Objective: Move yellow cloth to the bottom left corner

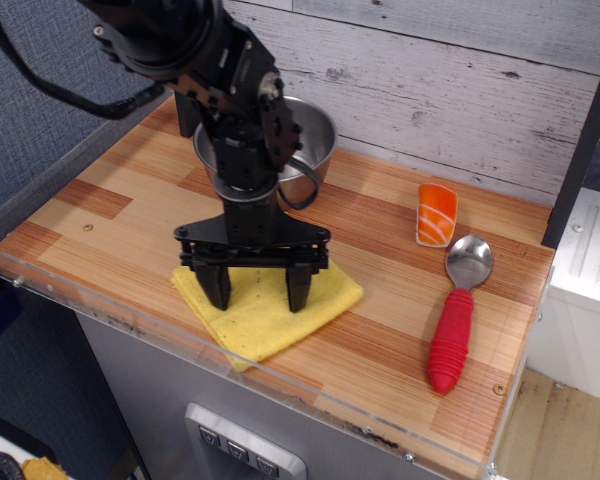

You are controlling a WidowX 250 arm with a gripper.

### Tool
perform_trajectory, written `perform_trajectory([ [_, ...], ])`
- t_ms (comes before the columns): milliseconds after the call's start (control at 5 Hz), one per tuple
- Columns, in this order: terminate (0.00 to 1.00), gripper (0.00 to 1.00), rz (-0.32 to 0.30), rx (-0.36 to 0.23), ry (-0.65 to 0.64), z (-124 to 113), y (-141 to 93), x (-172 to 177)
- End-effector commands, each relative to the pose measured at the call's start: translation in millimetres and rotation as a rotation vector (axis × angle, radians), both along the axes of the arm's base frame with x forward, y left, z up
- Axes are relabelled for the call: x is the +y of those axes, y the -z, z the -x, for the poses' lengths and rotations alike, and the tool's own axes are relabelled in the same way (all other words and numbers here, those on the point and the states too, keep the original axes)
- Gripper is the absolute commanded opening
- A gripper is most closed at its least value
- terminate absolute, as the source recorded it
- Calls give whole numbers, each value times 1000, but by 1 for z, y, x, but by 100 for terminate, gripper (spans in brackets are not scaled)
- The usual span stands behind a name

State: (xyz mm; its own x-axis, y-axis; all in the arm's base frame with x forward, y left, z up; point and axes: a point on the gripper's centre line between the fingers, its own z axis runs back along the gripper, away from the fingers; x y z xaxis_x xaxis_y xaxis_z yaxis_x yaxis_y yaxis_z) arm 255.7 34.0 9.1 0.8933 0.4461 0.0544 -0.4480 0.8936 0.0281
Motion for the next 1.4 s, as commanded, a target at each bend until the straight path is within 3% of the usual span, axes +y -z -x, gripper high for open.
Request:
perform_trajectory([
  [0,0,100,-26,-36,-60,-1,-10,28],
  [800,0,100,1,-57,-208,-11,-6,96],
  [1200,0,100,-13,-66,-273,-20,-10,131],
])
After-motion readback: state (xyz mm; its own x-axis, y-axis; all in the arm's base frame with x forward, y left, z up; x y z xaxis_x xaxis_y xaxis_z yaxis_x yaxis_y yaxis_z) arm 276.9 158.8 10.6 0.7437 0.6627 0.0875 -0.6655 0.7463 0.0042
